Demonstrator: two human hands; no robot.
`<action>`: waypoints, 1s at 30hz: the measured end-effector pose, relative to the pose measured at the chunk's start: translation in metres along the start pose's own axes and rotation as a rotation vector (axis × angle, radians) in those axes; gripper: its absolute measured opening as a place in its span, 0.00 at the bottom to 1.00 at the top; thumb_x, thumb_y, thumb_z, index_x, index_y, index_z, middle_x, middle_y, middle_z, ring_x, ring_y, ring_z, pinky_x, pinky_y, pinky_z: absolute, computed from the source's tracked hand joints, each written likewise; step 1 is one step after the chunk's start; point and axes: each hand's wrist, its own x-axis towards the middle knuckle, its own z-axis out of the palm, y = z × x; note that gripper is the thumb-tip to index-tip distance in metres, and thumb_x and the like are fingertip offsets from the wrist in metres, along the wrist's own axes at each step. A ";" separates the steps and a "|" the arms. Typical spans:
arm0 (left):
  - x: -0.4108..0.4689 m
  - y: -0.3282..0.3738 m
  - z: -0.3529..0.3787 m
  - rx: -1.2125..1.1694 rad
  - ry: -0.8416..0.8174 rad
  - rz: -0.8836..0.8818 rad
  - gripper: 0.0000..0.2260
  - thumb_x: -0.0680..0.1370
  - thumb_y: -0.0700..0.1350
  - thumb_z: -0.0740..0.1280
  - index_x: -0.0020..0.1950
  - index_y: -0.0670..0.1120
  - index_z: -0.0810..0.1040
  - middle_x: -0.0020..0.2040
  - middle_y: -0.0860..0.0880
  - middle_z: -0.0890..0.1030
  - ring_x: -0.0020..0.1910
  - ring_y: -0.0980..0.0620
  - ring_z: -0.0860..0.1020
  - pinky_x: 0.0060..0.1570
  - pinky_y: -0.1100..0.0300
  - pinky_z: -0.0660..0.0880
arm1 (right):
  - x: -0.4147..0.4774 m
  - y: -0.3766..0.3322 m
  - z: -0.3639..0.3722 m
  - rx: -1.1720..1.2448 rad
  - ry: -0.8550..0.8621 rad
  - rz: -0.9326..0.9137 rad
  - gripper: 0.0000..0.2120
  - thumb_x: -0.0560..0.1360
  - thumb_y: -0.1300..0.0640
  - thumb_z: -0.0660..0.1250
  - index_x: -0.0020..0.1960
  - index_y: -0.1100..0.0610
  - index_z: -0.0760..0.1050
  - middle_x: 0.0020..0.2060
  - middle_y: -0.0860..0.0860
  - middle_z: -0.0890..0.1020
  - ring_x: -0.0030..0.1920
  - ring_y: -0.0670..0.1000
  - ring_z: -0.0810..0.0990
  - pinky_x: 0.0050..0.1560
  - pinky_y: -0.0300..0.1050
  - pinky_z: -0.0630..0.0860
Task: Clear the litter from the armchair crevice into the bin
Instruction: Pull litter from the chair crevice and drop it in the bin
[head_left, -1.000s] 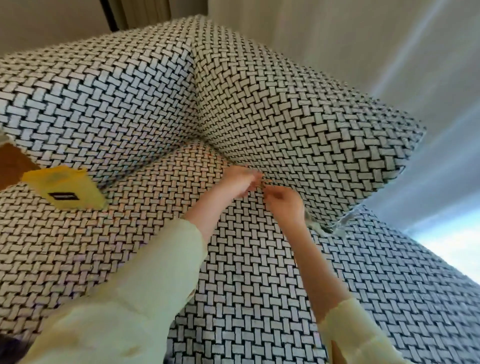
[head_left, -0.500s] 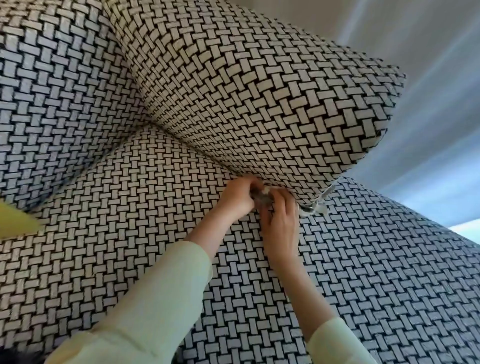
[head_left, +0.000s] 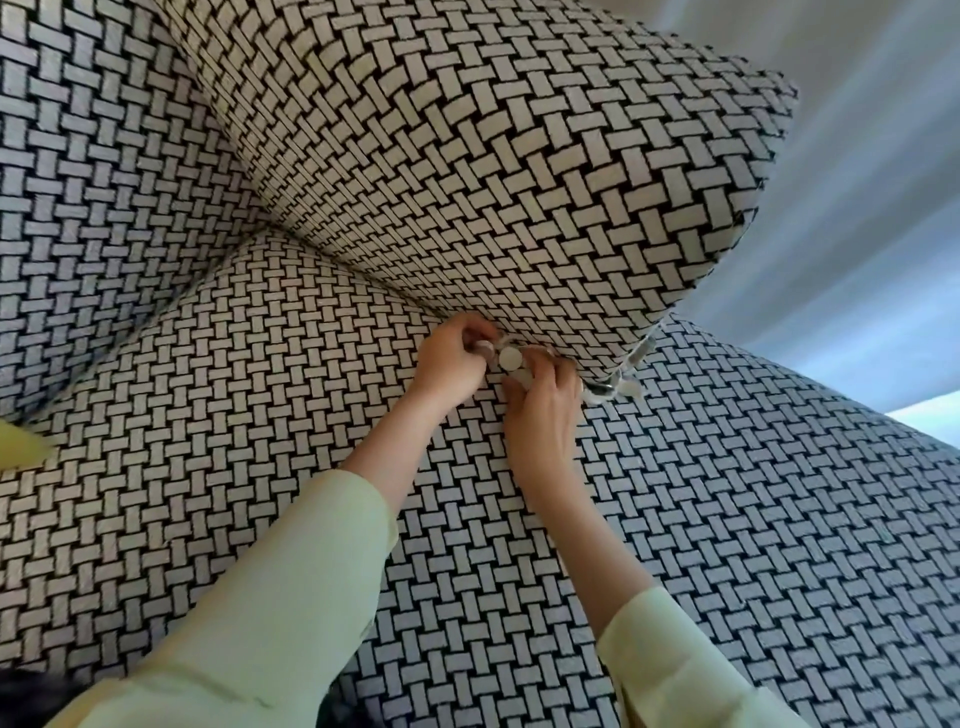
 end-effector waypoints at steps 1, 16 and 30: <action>-0.001 0.000 -0.001 -0.078 -0.012 -0.081 0.09 0.77 0.33 0.60 0.43 0.46 0.74 0.40 0.53 0.74 0.39 0.56 0.75 0.35 0.76 0.71 | 0.001 -0.003 -0.001 -0.012 -0.036 0.036 0.18 0.74 0.67 0.64 0.64 0.64 0.70 0.57 0.61 0.73 0.55 0.60 0.71 0.57 0.51 0.67; -0.018 0.016 -0.012 -0.726 0.003 -0.462 0.13 0.75 0.30 0.51 0.43 0.40 0.74 0.39 0.45 0.71 0.35 0.52 0.70 0.38 0.61 0.72 | 0.015 -0.008 -0.014 0.082 -0.262 0.012 0.09 0.76 0.66 0.60 0.55 0.64 0.73 0.53 0.57 0.77 0.53 0.55 0.75 0.48 0.40 0.70; -0.046 0.028 0.013 -1.135 -0.103 -0.663 0.13 0.80 0.38 0.53 0.39 0.38 0.73 0.32 0.45 0.77 0.33 0.53 0.71 0.34 0.62 0.76 | -0.002 -0.001 -0.059 0.520 -0.125 0.180 0.06 0.73 0.58 0.69 0.49 0.55 0.78 0.36 0.44 0.80 0.36 0.42 0.78 0.38 0.28 0.74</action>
